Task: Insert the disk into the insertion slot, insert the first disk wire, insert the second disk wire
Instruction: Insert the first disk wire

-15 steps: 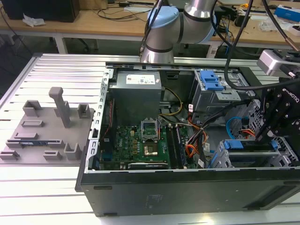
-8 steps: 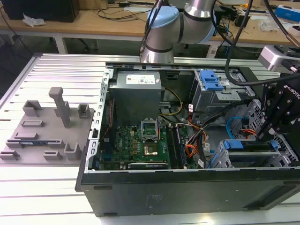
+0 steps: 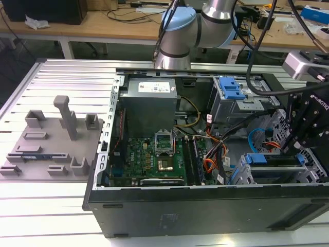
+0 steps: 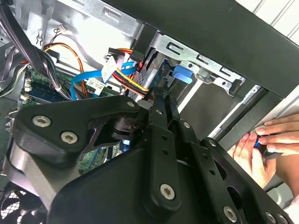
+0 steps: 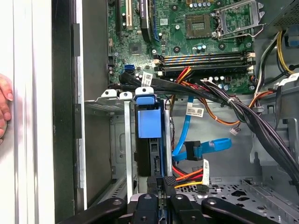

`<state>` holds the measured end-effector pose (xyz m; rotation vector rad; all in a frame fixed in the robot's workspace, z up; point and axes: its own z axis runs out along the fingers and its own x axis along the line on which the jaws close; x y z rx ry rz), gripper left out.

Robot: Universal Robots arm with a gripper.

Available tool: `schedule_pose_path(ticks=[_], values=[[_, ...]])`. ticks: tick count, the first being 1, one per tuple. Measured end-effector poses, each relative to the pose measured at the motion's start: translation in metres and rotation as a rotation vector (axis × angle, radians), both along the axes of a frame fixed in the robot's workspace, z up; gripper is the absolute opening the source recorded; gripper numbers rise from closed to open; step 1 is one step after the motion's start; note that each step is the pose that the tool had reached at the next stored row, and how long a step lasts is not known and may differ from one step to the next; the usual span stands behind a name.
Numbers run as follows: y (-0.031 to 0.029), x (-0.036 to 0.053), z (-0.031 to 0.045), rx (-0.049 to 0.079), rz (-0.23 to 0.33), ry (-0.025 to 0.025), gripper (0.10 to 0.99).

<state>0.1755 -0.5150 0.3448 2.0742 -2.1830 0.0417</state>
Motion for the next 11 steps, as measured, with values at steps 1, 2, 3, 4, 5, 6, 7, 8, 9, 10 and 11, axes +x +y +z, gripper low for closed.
schedule_pose_path(ticks=[1,2,3,4,5,6,7,8,9,10,11], values=[[0.0000,0.0000,-0.0004,0.000,0.000,0.0000,0.165],[0.0000,0.0000,-0.0007,0.000,0.000,0.0000,0.165],[0.0000,0.0000,-0.0013,0.000,0.000,0.0000,0.165],[0.0000,0.0000,-0.0017,0.000,0.000,0.0000,0.165],[0.0000,0.0000,-0.0021,0.000,0.000,0.0000,0.165],[0.0000,0.0000,-0.0027,0.000,0.000,0.0000,0.165],[0.0000,0.0000,-0.0033,0.000,0.000,0.0000,0.165],[0.0000,0.0000,-0.0038,0.000,0.000,0.0001,0.165],[0.0000,0.0000,-0.0041,0.000,0.000,0.0001,0.165],[0.0000,0.0000,-0.0048,0.000,0.000,0.0002,0.165],[0.0000,0.0000,-0.0058,0.000,0.000,0.0004,0.165]])
